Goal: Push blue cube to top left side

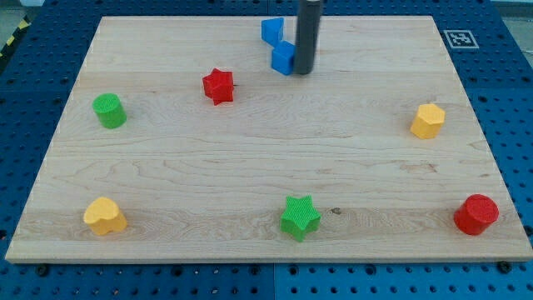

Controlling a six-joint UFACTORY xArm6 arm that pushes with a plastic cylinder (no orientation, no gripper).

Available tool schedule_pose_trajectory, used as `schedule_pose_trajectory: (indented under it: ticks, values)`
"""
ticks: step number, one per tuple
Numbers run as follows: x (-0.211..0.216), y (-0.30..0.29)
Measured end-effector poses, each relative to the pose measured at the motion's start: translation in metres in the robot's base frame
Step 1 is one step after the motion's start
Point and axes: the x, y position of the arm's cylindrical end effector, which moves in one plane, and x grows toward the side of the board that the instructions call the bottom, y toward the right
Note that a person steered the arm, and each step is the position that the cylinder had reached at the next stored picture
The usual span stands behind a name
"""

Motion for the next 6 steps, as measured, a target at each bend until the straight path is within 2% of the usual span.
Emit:
schedule_pose_trajectory:
  ticks: [1,2,3,6]
  values:
    - [-0.009,-0.022]
    - [0.005,0.019]
    - [-0.026,0.023]
    - [-0.034,-0.1]
